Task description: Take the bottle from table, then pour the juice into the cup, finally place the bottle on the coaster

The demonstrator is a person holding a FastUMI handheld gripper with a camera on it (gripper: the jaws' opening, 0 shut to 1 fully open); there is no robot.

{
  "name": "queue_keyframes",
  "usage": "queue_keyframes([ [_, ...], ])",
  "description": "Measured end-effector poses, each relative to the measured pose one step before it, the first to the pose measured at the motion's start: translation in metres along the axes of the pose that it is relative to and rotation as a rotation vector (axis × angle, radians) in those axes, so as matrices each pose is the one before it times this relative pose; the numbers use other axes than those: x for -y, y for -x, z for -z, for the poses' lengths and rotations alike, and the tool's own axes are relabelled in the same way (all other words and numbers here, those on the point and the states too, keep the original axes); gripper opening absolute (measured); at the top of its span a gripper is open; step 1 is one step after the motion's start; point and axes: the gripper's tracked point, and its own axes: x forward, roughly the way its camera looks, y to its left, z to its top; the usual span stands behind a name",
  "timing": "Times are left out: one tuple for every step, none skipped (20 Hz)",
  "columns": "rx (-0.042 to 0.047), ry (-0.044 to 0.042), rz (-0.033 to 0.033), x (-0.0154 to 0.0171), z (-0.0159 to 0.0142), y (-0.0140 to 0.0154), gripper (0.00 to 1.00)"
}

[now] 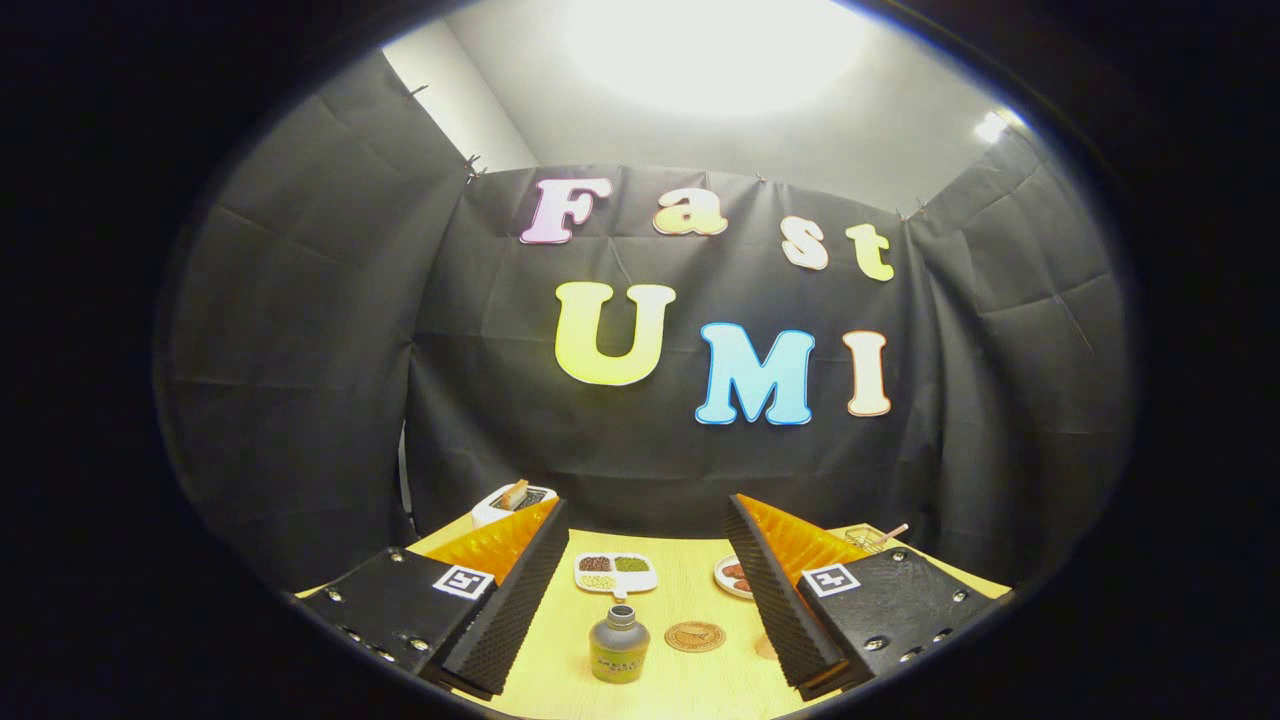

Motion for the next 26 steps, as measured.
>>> queue_keyframes([
  [-0.00535,-0.00173,0.01004,0.00222,0.00707,-0.00117,0.97],
  [-0.00290,-0.00674,0.00184,-0.00065,0.00656,-0.00256,0.97],
  [0.00034,-0.00988,-0.00222,-0.00167,0.00593,-0.00323,0.97],
  [0.00034,-0.00636,-0.00421,-0.00162,0.00747,-0.00260,0.97],
  [-0.00230,-0.00199,0.00285,-0.00020,0.00932,-0.00258,0.97],
  [-0.00460,0.00375,0.00502,0.00086,0.00988,-0.00288,0.97],
  [-0.00294,0.00274,0.00731,0.00069,0.00819,-0.00252,0.97],
  [0.00309,-0.00346,-0.00178,-0.00193,0.00602,-0.00280,0.97],
  [0.00411,-0.01033,-0.00595,-0.00380,0.00836,-0.00375,0.97],
  [-0.00091,-0.00872,-0.00669,-0.00246,0.00676,-0.00343,0.97],
  [-0.00390,-0.00228,0.00128,-0.00020,0.00911,-0.00308,0.97],
  [-0.01037,0.00858,0.01339,0.00181,0.00878,-0.00301,0.97],
  [-0.00813,0.00667,0.00856,0.00155,0.00785,-0.00328,0.97],
  [-0.00889,0.00312,-0.00389,-0.00304,0.00839,-0.00453,0.97],
  [-0.00695,-0.00052,-0.00296,-0.00215,0.00903,-0.00430,0.97],
  [-0.00702,0.00146,-0.00067,-0.00138,0.00805,-0.00451,0.97],
  [-0.00902,0.00068,-0.00122,-0.00109,0.00980,-0.00423,0.97],
  [-0.00351,-0.00338,-0.00220,-0.00164,0.00747,-0.00499,0.97],
  [-0.00521,-0.00566,-0.00845,-0.00311,0.00796,-0.00548,0.97],
  [-0.00846,0.00049,-0.01083,-0.00337,0.00775,-0.00493,0.97],
  [-0.01057,0.00197,0.00191,0.00009,0.00843,-0.00386,0.97],
  [-0.00840,0.00640,0.00182,-0.00008,0.00663,-0.00358,0.97],
  [-0.00348,0.00345,0.00128,-0.00028,0.00598,-0.00288,0.97],
  [0.00389,-0.00346,-0.00523,-0.00182,0.00417,-0.00303,0.97],
  [0.00626,-0.00653,-0.00275,-0.00150,0.00456,-0.00209,0.97],
  [0.00273,-0.00654,-0.00330,-0.00046,0.00436,-0.00279,0.97],
])
